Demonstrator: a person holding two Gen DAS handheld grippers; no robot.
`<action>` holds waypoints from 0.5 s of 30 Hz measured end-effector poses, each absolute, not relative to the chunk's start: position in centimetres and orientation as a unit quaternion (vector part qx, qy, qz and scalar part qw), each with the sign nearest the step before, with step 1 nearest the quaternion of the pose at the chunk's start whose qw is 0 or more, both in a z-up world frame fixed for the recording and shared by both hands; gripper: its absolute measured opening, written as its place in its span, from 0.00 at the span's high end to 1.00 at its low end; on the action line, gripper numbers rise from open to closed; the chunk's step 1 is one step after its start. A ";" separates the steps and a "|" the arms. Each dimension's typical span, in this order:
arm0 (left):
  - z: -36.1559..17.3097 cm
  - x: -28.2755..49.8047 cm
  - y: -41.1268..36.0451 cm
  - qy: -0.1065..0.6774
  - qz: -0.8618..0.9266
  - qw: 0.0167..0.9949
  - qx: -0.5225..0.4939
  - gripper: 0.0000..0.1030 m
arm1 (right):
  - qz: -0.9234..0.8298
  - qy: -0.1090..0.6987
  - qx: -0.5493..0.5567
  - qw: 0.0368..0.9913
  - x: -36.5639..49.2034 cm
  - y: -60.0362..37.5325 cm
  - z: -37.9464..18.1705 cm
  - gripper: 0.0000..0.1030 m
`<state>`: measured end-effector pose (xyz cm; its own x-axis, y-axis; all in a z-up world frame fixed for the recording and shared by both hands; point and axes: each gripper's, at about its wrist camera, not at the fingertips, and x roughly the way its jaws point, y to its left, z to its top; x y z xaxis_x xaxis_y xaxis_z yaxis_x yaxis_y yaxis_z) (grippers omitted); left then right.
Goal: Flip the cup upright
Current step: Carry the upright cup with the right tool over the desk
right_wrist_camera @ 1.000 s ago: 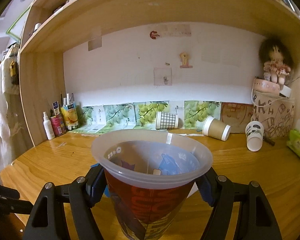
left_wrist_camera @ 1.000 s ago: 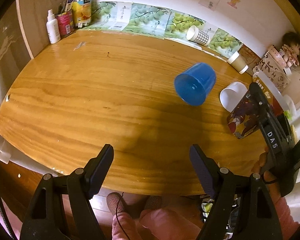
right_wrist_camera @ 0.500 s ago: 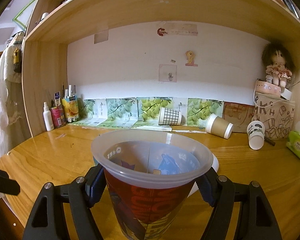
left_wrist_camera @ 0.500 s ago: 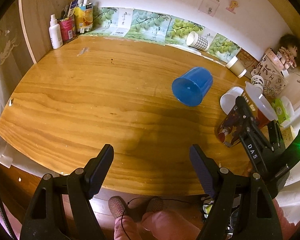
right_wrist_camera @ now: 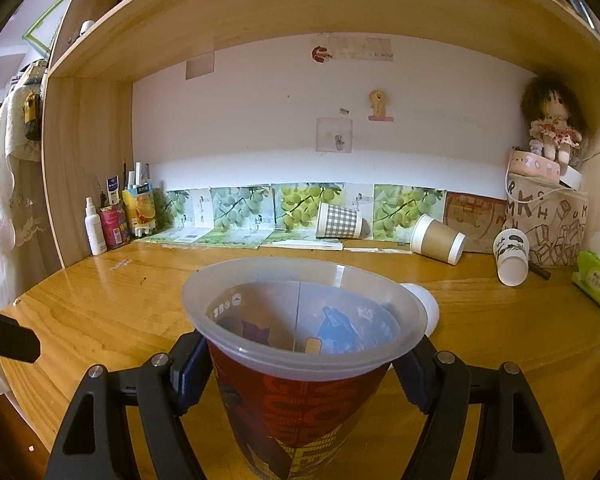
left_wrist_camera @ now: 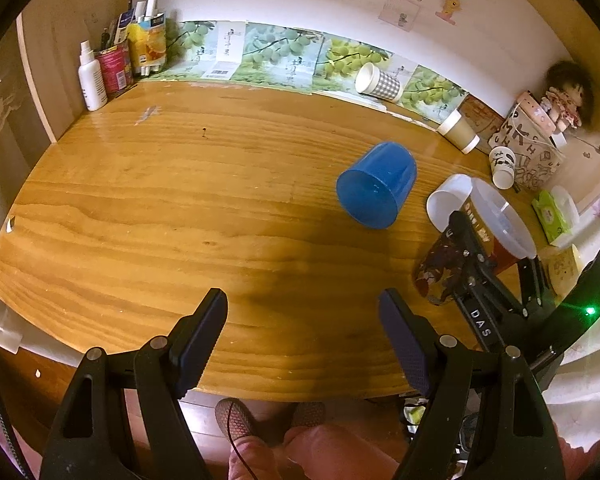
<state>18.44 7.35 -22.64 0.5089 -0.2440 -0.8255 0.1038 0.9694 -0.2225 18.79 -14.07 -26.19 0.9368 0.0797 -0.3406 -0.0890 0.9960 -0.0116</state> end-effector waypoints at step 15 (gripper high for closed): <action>-22.7 18.5 7.2 0.489 -0.104 0.863 -0.075 0.21 | 0.051 0.181 -0.019 0.982 18.8 -14.1 -26.3 0.23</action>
<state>18.47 7.16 -22.70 0.5012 -0.2524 -0.8277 0.1052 0.9672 -0.2312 18.81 -14.12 -26.28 0.9295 0.0933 -0.3567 -0.1071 0.9941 -0.0191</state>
